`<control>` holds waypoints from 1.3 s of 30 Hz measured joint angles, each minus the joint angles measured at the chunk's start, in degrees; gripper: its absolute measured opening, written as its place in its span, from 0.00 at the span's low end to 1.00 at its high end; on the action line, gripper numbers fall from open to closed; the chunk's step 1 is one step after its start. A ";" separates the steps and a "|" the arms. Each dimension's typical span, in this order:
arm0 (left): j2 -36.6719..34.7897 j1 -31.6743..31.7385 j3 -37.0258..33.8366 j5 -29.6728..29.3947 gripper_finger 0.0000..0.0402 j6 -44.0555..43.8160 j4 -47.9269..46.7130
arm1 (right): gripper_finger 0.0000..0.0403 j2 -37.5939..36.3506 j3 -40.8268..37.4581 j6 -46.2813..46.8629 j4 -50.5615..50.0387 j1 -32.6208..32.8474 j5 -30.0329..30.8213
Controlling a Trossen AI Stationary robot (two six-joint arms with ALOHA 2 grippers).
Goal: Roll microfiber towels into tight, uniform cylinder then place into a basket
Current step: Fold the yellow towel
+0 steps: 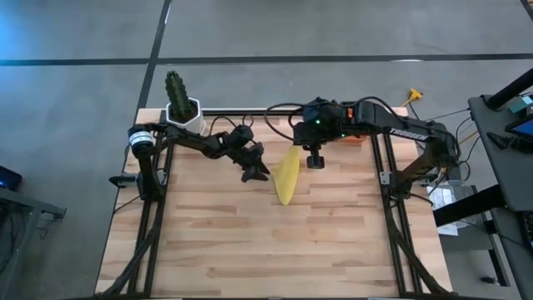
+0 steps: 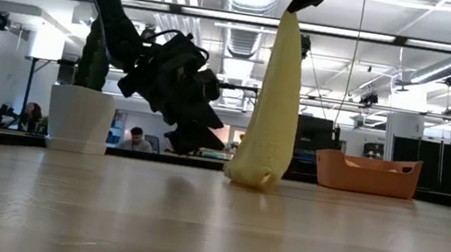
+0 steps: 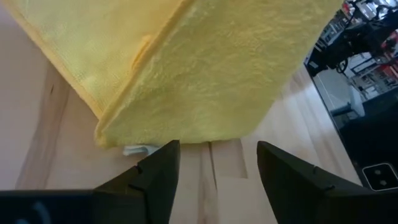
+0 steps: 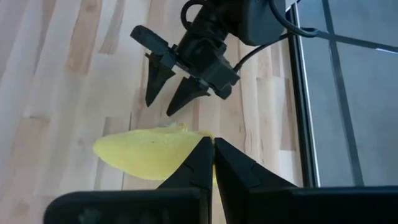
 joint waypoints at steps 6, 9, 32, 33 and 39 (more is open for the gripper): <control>0.02 -0.07 -0.13 -0.05 0.48 2.31 0.00 | 0.02 -0.78 0.00 0.00 -0.02 -0.58 0.00; 0.02 -0.06 -0.15 -1.79 0.48 3.99 0.75 | 0.02 -1.29 0.00 0.00 -0.31 -0.83 -0.02; 6.98 3.61 5.43 -8.88 0.64 11.62 17.06 | 0.02 -3.31 0.00 1.54 -2.60 -0.16 -2.29; 7.69 3.67 6.50 -7.09 0.64 11.50 17.06 | 0.02 -3.40 0.00 1.57 -2.60 -0.01 -2.51; 11.86 3.69 13.63 3.09 0.64 8.08 16.62 | 0.02 -3.58 0.20 1.55 -3.21 0.22 -3.28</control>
